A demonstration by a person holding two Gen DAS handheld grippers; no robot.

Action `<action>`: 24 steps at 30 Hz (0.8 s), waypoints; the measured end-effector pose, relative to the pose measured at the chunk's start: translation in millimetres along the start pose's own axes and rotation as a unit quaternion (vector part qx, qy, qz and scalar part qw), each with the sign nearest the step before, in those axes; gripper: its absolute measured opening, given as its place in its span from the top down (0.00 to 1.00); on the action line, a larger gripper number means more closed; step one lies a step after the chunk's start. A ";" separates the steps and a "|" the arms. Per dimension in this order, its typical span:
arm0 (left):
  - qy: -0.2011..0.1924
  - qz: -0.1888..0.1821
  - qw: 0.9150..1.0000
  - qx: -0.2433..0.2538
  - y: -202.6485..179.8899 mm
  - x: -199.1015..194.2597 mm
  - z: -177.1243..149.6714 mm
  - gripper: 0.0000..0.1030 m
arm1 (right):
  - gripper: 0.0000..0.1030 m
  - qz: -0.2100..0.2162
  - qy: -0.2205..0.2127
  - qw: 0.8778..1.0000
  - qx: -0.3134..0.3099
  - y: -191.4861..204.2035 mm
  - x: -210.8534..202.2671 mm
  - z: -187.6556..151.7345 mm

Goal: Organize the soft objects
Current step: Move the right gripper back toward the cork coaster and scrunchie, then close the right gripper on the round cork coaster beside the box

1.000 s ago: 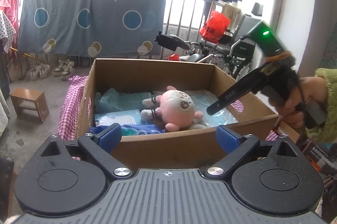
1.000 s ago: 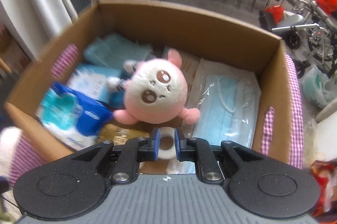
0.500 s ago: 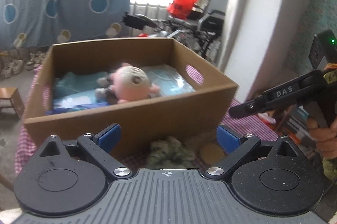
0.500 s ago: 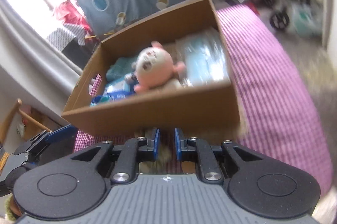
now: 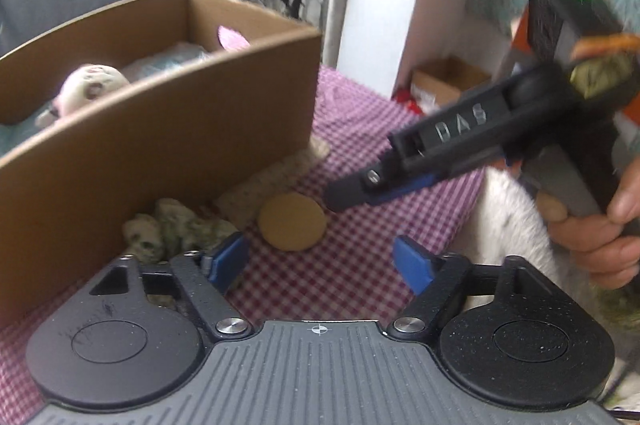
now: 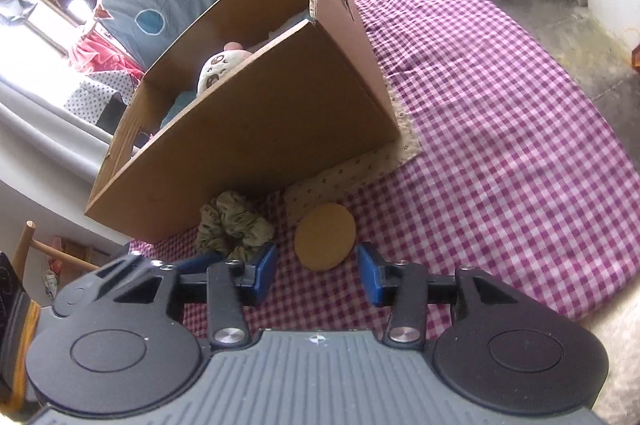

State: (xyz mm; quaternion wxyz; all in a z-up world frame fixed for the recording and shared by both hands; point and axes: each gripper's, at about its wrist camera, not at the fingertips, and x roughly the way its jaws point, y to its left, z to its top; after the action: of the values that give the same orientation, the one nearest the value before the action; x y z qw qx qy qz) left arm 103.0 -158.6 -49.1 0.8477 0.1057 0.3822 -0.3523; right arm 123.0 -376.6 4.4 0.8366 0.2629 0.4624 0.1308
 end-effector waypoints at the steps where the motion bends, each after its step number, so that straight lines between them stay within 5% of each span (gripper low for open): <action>1: 0.008 0.008 1.000 0.005 -2.3 6.2 0.7 0.35 | 0.54 0.000 0.001 1.000 -0.001 -0.5 2.3 1.3; 15: 0.038 0.034 0.999 0.015 7.6 49.0 7.3 0.45 | 0.69 -0.009 0.036 0.999 -0.018 -2.2 36.8 11.3; 24: 0.024 0.034 0.999 -0.012 24.2 47.5 7.1 0.50 | 0.68 0.088 0.035 0.994 0.054 -23.1 35.8 18.3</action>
State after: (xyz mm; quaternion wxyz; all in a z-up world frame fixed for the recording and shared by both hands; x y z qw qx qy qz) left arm 145.3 -168.7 -80.7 0.8512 0.1168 0.4024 -0.3160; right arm 157.2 -385.1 -25.9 0.7901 0.3422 0.4725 0.1878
